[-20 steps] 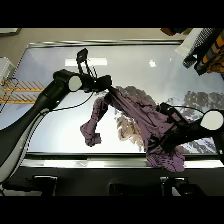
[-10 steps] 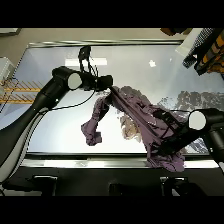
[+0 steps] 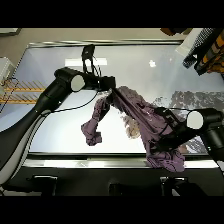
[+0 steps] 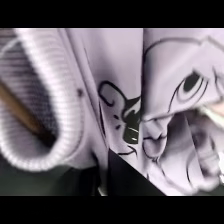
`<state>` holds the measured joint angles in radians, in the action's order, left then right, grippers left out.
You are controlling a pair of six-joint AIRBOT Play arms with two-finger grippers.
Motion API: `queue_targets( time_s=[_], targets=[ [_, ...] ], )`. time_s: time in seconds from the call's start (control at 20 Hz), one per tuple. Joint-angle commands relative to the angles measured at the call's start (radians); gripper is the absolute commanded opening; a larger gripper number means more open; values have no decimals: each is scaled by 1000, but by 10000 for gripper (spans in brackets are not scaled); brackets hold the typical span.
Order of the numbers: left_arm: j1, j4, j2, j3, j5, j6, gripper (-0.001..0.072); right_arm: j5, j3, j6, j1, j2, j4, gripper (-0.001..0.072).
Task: Fold the clothes and pants, and hang the long-sleeved shirts on hangers.
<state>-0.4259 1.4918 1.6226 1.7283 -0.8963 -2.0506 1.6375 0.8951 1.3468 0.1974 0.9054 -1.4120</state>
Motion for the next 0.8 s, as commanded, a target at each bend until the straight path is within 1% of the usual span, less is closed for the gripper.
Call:
queue_targets(
  time_s=[0.0, 0.2, 0.35, 0.45, 0.5, 0.55, 0.6, 0.65, 0.75],
  targets=[
    [-83, -37, 0, -1, -27, 9, 21, -174, 1, 38, 1, 42, 74, 29],
    [-166, -38, 11, -2, -52, -2, 21, -278, 36, 68, 1, 43, 85, 29],
    [-212, -52, 40, -2, -55, -14, 22, -311, 81, 68, 1, 43, 74, 29],
    [-223, -52, 47, -2, -54, -18, 24, -303, 104, 69, 0, 40, 51, 29],
    [-218, -51, 45, -1, -54, -17, 69, -298, 119, 78, -1, 35, 37, 30],
    [-210, -51, 41, -1, -55, -17, 224, -300, 134, 87, -1, 26, 14, 30],
    [-201, -51, 35, -1, -58, -16, 412, -312, 151, 88, -1, 11, -11, 30],
    [-188, -51, 25, 0, -58, -15, 478, -331, 165, 88, -1, -7, -33, 30],
    [-156, -47, -9, 0, -57, -13, 478, -380, 183, 68, -1, -54, -48, 31]
  ],
)
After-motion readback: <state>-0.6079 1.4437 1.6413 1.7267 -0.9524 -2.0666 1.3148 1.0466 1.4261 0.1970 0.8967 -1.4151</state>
